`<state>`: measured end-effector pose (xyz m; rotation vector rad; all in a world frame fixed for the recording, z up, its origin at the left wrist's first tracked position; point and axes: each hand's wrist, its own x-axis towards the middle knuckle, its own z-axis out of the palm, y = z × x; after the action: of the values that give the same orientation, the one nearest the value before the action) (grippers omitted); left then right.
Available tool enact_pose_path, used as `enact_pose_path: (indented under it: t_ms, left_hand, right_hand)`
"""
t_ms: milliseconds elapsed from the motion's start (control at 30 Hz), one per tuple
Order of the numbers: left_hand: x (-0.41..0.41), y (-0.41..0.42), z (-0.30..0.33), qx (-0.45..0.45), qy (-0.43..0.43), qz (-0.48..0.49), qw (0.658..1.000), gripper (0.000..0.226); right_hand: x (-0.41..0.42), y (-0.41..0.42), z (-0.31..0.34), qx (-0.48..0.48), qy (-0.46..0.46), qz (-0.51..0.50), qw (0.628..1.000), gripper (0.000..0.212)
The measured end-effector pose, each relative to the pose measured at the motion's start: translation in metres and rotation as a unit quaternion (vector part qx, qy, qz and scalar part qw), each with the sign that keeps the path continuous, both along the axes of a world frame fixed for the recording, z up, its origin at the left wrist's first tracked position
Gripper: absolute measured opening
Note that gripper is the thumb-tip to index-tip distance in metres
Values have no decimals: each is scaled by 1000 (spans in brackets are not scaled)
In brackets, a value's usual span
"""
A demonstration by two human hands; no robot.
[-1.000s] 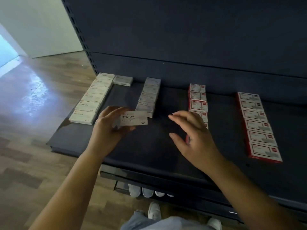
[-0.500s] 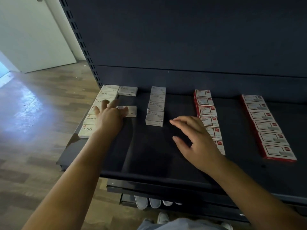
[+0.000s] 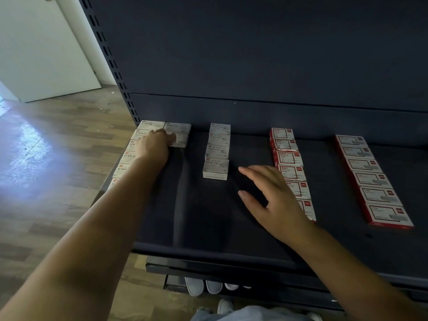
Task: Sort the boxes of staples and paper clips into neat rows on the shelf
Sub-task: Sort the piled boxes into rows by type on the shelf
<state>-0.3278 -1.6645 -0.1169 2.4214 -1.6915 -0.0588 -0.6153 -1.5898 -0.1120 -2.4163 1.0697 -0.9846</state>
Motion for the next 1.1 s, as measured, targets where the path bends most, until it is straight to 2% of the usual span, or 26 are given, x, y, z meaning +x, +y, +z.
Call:
enact_pose_path:
  t_ms: [133,267,367,600,900,1100]
  left_hand:
    - [5,4,-9,-44,-36,-75,996,23]
    - [-12,22,-5,-136,47,-64,987,24]
    - [-37,53,-3,-203,54,-110,972,32]
    - [-117,101,0,-190,83,-199,958,40]
    - [-217,81,0,-154,78,-301,938,36]
    - [-283,61,2,-168,67,-334,925,34]
  right_hand:
    - [-3,-1,0,-4,0,-2,1000,46]
    - [-12,-1,-3,-14,-8,-4,1000,42]
    - [-26,-4,-4,-16,-6,-21,1000,41]
    - [-71,-12,-9,11,3,-74,997,41]
    - [-175,-21,-5,31,1,-172,985,45]
    - [-262,-20,-6,34,14,-259,965,40]
